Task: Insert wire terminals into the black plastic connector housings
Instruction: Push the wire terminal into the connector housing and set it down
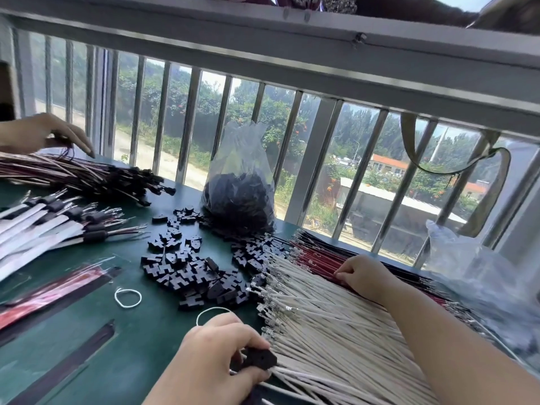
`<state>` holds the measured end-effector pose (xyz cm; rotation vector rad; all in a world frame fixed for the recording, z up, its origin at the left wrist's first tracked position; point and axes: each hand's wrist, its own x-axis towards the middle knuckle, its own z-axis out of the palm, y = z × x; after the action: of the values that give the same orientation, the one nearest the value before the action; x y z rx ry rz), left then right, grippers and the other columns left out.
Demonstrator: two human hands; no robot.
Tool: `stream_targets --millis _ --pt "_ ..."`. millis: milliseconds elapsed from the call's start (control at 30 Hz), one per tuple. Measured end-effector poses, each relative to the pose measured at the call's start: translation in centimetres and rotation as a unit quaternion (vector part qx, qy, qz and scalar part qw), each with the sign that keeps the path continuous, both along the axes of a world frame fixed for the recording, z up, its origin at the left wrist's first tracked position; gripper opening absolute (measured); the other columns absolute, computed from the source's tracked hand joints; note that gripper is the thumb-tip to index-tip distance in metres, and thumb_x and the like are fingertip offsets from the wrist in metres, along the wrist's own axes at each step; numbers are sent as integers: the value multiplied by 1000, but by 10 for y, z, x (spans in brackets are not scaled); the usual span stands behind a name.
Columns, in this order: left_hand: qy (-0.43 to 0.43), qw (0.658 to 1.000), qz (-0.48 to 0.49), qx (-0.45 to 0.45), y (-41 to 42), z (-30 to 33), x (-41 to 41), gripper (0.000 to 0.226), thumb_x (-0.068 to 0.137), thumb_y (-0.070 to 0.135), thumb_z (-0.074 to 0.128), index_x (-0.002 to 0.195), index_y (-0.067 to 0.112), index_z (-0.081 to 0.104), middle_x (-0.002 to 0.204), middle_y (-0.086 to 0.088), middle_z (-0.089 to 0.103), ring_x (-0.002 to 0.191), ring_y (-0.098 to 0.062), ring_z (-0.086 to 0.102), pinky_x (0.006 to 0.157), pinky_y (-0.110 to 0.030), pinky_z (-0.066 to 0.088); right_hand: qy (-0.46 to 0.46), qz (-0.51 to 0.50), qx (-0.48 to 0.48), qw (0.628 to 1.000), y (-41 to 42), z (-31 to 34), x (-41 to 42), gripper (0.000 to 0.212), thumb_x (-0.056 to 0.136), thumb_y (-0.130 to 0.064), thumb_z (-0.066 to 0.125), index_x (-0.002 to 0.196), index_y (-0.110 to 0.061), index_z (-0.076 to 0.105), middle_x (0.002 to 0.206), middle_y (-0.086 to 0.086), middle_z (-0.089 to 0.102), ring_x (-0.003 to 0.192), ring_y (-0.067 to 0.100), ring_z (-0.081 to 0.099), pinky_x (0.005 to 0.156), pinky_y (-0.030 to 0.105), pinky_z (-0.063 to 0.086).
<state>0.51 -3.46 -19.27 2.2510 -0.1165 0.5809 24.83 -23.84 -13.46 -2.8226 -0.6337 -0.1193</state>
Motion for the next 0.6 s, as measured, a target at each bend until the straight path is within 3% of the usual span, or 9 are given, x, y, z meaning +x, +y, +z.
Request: stream_targets --millis 133,267,467,600 --pt "-3 1000 5 -9 0 0 0 35 64 37 82 64 64 59 102 39 48 79 2 57 83 -16 43 -51 -6 -13 999 5 -8 -3 9 89 -19 65 86 -19 73 86 -8 66 81 8 62 79 24 53" --pt "4 1000 7 -5 -1 -1 1 34 64 44 79 62 67 55 96 36 52 81 3 56 87 -19 43 -147 5 -1 989 4 -13 -6 12 91 -20 60 91 -19 72 89 -5 66 78 11 63 76 25 54" --pt "13 1000 9 -23 0 -4 -1 32 65 42 80 62 61 55 79 26 56 84 -3 56 87 -25 46 -58 24 5 998 2 -10 -2 8 88 -18 65 90 -21 72 89 -8 66 83 8 61 79 23 51" --pt "21 999 8 -28 0 -4 -2 29 67 43 78 66 60 55 80 24 55 87 -5 55 89 -25 45 -80 19 -63 995 8 -6 -3 10 89 -19 63 83 -26 66 87 -10 61 81 8 60 76 23 52"
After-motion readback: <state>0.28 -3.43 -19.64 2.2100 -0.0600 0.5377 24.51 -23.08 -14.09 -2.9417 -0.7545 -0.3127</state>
